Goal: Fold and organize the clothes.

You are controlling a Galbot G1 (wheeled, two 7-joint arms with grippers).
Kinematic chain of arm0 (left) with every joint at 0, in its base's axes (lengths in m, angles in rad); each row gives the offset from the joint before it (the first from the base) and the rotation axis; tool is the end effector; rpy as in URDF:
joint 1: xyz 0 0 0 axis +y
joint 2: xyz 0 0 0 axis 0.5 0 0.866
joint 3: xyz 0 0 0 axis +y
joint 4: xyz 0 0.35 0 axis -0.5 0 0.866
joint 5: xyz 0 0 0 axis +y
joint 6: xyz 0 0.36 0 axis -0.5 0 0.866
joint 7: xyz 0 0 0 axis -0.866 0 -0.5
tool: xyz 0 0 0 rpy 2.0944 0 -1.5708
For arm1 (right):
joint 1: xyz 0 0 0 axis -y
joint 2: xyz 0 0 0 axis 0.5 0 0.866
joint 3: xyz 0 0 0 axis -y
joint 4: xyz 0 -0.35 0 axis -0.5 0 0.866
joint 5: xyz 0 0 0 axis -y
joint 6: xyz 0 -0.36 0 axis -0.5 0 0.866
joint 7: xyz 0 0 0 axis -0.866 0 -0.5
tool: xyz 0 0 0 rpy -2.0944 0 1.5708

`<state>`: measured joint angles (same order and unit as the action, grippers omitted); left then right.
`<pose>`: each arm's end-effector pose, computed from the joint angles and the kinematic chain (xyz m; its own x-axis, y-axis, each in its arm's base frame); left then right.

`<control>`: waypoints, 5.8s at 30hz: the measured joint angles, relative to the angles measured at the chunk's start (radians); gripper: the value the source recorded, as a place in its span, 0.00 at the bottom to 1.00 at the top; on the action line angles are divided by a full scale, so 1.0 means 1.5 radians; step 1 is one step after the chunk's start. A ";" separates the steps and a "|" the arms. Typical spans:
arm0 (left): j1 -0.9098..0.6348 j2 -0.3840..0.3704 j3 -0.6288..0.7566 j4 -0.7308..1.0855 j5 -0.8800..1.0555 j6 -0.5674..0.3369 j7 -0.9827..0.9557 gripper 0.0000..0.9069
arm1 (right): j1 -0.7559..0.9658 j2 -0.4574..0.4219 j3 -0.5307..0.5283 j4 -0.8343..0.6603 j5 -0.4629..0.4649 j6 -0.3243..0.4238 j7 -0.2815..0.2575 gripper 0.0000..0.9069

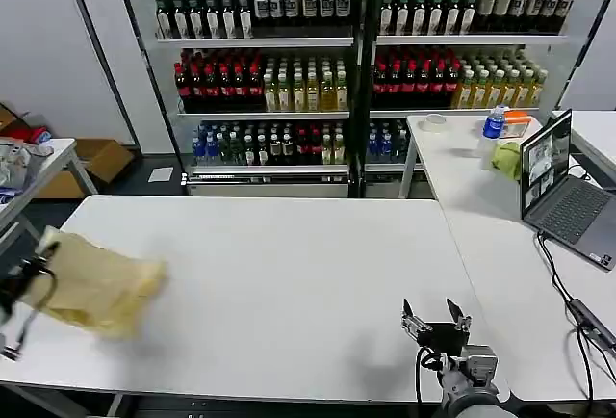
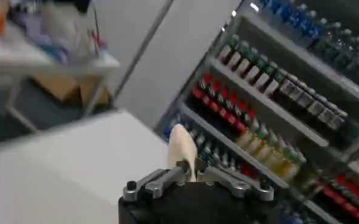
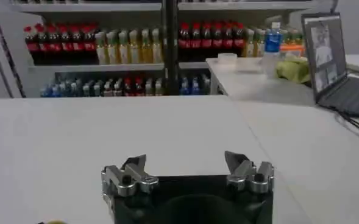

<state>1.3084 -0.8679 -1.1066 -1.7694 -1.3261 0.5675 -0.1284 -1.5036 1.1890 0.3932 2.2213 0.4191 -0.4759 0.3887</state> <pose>0.2621 0.3286 -0.1604 -0.9559 -0.1096 0.2725 -0.2349 0.8425 -0.4849 0.1949 -0.0146 -0.2476 -0.9295 0.0162 0.3684 0.0166 0.9999 -0.0022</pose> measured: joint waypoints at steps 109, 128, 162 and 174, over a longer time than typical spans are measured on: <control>0.190 -0.263 0.276 -0.332 0.439 -0.156 -0.006 1.00 | 0.383 0.246 -0.205 -0.383 0.203 -0.005 0.064 0.00; 0.198 -0.270 0.271 -0.342 0.435 -0.154 -0.006 1.00 | 0.435 0.235 -0.179 -0.446 0.235 -0.001 0.058 0.00; 0.204 -0.281 0.276 -0.354 0.435 -0.154 -0.005 1.00 | 0.525 0.176 -0.187 -0.552 0.020 0.074 -0.072 1.00; 0.211 -0.280 0.280 -0.368 0.439 -0.154 -0.004 1.00 | 0.375 0.115 -0.151 -0.390 -0.136 0.165 -0.080 1.00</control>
<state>1.6243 -1.2874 -0.6863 -2.3221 -0.6680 0.3371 -0.1347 -0.9405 1.3610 0.1664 1.6364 0.2148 -0.2280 0.2690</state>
